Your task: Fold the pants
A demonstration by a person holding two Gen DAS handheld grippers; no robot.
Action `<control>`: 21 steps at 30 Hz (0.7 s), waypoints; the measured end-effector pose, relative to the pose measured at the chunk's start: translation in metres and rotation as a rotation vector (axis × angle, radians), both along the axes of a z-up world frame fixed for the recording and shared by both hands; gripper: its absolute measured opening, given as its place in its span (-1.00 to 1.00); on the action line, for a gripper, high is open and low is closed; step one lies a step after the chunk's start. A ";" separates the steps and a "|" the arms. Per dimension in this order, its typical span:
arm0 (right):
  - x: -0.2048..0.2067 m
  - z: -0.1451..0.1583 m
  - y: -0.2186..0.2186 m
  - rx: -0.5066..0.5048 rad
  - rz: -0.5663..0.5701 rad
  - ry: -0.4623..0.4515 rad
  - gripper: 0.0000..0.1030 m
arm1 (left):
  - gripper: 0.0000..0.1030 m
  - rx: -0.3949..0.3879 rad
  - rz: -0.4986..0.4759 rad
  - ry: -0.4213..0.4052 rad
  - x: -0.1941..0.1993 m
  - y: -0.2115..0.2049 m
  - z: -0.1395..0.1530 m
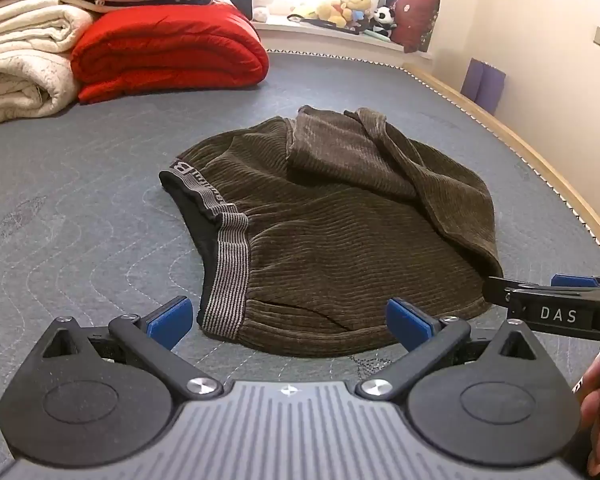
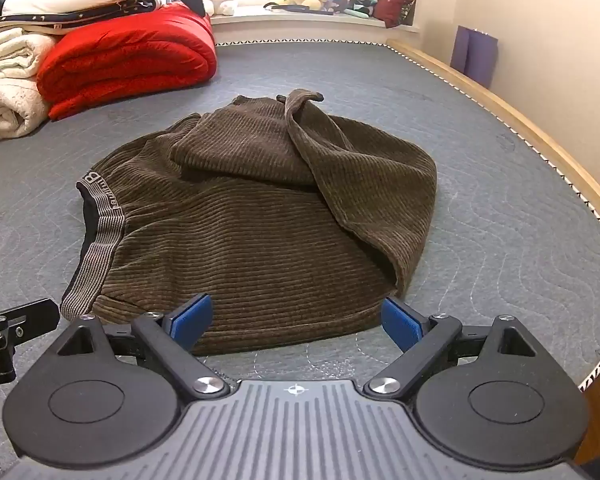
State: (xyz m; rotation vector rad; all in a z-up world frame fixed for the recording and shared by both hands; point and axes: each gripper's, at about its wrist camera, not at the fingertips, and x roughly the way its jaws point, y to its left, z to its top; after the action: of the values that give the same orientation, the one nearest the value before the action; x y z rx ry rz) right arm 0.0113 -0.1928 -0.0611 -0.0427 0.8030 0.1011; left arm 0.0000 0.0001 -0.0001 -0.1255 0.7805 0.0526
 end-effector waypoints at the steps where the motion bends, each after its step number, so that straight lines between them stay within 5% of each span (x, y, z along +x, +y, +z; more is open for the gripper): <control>1: 0.000 0.000 0.000 0.001 0.000 0.000 0.79 | 1.00 -0.002 0.000 0.001 0.000 0.000 0.000; 21: 0.000 0.000 0.000 0.012 0.006 0.011 0.79 | 1.00 0.012 -0.005 0.001 0.001 -0.002 0.001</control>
State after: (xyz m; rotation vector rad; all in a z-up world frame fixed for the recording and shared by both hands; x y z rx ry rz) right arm 0.0113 -0.1931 -0.0612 -0.0329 0.8129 0.1121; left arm 0.0012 -0.0024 0.0008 -0.1126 0.7810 0.0526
